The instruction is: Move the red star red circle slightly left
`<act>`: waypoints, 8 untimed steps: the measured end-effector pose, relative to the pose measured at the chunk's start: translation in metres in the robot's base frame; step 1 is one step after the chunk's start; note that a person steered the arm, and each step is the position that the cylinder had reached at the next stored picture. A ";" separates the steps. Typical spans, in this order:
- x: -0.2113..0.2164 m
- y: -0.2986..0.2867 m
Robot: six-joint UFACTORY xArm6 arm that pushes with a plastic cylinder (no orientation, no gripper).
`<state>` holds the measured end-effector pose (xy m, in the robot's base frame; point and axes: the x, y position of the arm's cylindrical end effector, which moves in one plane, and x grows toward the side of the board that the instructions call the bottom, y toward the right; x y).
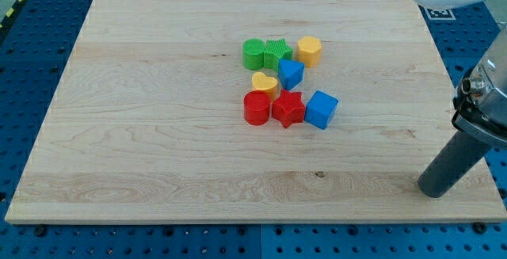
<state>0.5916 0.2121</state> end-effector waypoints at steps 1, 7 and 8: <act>0.016 0.000; -0.093 -0.013; -0.104 -0.045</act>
<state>0.4878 0.1671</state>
